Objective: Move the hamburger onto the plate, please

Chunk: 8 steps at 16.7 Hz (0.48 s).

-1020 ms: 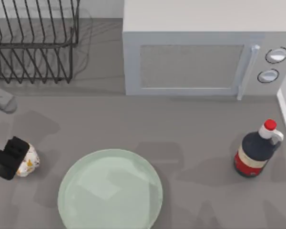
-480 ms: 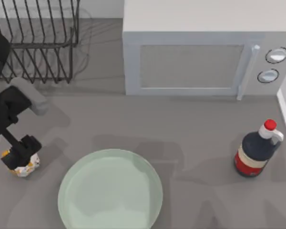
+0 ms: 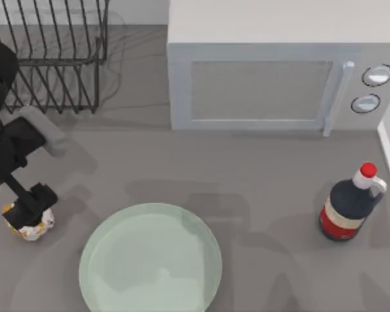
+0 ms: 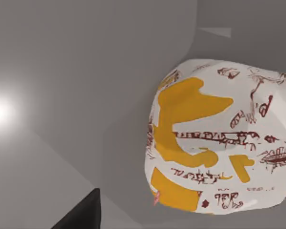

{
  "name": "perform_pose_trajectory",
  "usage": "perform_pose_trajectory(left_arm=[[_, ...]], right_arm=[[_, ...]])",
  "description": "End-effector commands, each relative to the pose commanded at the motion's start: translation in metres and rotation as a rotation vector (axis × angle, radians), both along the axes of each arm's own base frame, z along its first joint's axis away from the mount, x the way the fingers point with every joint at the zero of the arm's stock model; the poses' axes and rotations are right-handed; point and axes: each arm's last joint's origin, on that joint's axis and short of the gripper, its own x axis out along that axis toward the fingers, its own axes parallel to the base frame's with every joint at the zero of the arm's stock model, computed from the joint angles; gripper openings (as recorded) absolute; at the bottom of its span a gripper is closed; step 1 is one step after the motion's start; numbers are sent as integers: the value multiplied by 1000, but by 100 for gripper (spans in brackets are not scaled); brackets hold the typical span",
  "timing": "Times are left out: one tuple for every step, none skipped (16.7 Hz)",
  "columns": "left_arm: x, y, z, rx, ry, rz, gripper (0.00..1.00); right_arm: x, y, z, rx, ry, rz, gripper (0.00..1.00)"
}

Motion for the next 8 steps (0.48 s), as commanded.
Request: perform_pose_trajectory(left_arm=[[0, 0, -4, 0, 3, -3, 100], [1, -1, -11, 1, 6, -4, 100], [2, -1, -19, 0, 5, -5, 100], [3, -1, -29, 0, 2, -5, 100], [4, -1, -40, 0, -4, -5, 100], [4, -2, -51, -1, -8, -4, 100], [3, -2, -61, -1, -9, -4, 100], [2, -2, -69, -1, -6, -5, 100]], right_arm=[[0, 0, 0, 0, 0, 0, 100], [0, 0, 0, 0, 0, 0, 100], [0, 0, 0, 0, 0, 0, 100], [0, 0, 0, 0, 0, 0, 100], [0, 0, 0, 0, 0, 0, 100], [0, 0, 0, 0, 0, 0, 100], [0, 0, 0, 0, 0, 0, 100], [0, 0, 0, 0, 0, 0, 100]])
